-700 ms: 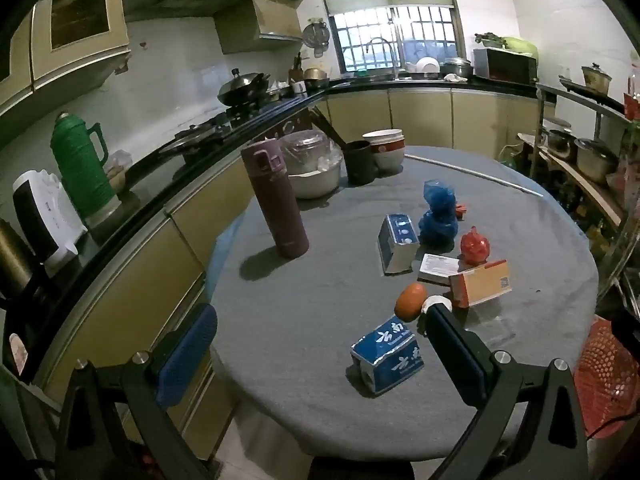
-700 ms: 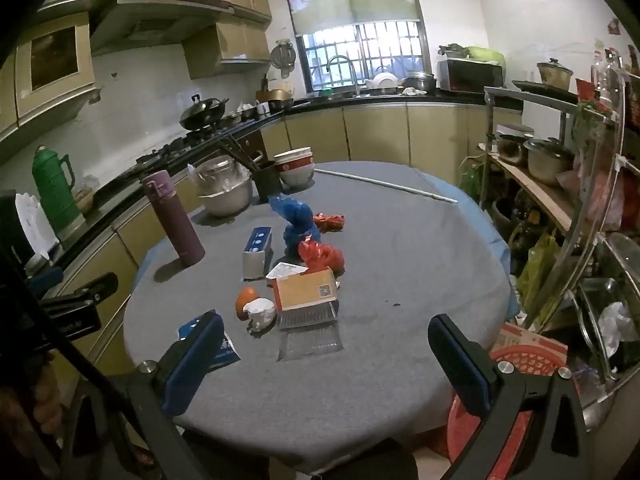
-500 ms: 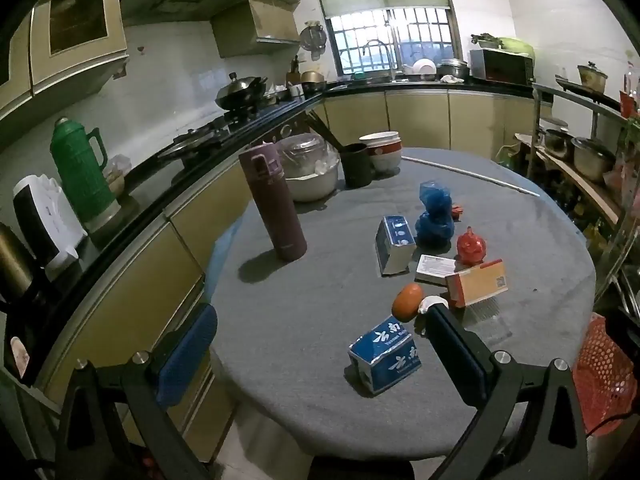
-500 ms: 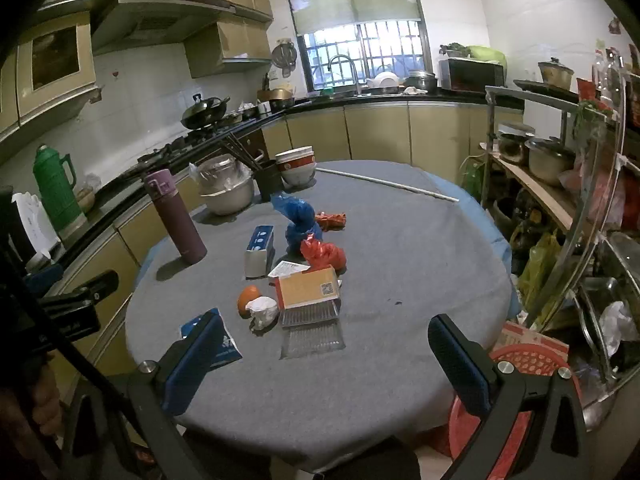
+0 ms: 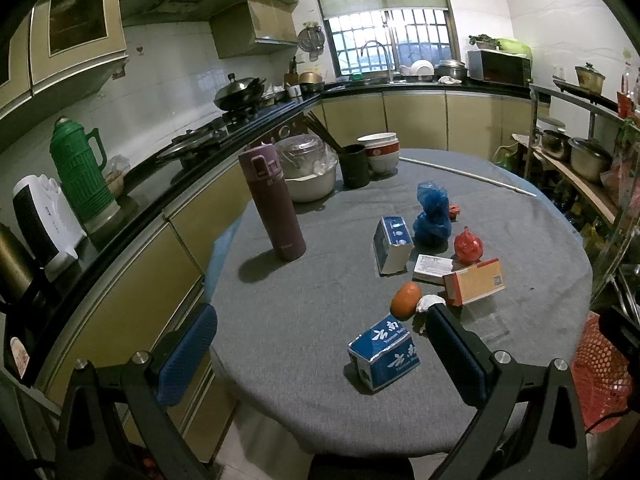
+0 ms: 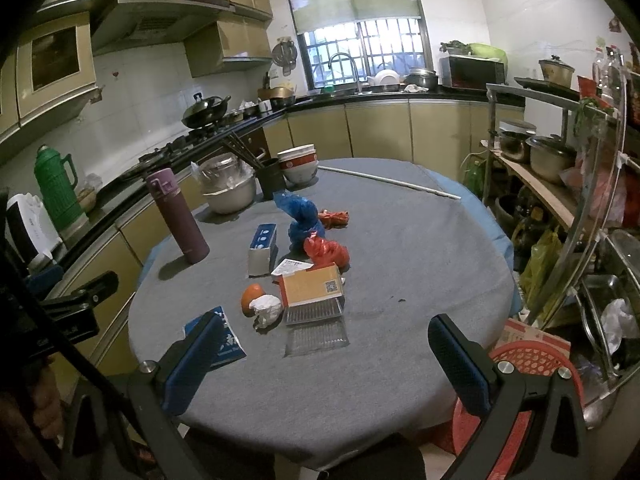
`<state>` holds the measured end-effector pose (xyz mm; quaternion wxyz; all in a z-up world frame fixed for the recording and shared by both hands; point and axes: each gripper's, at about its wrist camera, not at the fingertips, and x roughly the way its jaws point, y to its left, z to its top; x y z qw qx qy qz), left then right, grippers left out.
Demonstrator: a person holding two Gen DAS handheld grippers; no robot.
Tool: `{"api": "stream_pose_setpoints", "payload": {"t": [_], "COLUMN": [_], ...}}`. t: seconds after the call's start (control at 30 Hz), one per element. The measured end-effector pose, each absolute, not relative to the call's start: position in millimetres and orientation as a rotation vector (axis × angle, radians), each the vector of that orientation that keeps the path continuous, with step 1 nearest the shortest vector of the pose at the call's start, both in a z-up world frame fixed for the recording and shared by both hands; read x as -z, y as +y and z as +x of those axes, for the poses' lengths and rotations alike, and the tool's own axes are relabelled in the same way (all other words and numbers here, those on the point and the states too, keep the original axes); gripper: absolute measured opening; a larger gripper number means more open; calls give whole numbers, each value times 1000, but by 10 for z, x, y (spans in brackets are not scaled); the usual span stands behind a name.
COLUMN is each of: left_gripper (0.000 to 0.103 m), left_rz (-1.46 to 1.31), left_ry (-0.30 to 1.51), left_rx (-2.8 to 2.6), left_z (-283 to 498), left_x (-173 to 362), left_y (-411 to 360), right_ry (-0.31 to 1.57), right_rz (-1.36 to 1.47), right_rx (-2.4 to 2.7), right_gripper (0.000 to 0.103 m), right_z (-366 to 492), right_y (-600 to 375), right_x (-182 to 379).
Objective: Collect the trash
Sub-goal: 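Move both tools toward the items on the table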
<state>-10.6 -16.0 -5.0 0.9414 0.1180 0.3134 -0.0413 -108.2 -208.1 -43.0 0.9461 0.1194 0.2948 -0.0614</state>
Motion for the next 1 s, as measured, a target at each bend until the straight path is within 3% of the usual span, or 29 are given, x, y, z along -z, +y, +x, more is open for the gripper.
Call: {"api": "stream_pose_setpoints", "payload": {"t": [1.0], "left_gripper": [103], "left_rz": [237], "left_ry": [666], "left_rx": [94], "left_z": [-43], "left_x": [105], "left_y": [-109], "right_ry": [660], "right_rz": [253], "right_rx": [125], "right_gripper": [103], "right_z": [-1021], "right_y": [-2050], "right_x": [525]}}
